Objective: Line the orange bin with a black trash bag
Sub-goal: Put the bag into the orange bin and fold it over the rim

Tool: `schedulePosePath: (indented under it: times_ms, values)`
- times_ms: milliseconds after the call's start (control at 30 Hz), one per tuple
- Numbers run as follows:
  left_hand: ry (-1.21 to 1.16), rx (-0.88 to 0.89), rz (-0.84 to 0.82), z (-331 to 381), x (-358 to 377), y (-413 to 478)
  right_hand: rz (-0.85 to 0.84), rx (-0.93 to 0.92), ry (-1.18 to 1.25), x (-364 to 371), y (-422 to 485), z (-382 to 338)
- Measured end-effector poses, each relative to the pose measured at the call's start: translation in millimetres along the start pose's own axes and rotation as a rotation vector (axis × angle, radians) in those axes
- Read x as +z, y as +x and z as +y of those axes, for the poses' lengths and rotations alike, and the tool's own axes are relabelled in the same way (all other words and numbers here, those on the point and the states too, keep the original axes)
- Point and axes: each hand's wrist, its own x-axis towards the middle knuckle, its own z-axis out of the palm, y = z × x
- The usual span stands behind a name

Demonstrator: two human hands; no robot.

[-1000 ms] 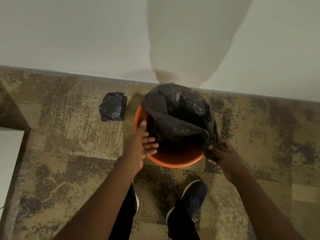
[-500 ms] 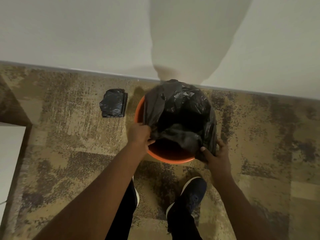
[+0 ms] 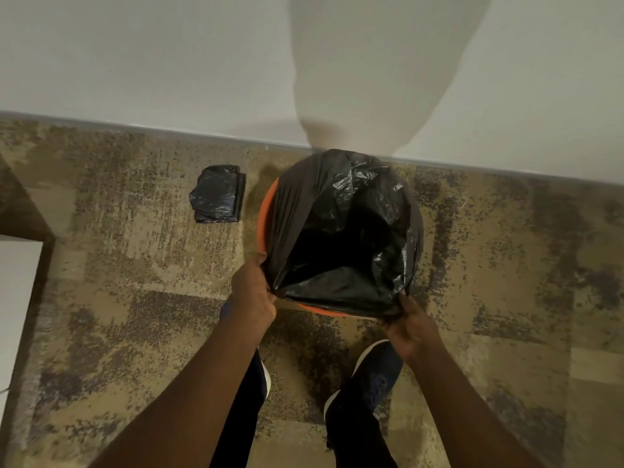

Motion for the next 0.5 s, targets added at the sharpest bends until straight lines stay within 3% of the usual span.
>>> schedulePosePath:
  times_ms: [100,267,500]
  values:
    - [0.116,0.102,0.068,0.0,-7.2,13.4,0.050,0.005,-0.079,8.8,8.9,2.6]
    - [0.114,0.133,0.025,9.4,-9.7,23.0,0.031,0.021,-0.096,19.7,13.2,0.8]
    - [-0.100,0.038,-0.275,8.9,-9.8,42.6,0.019,0.014,-0.183,8.7,20.2,9.9]
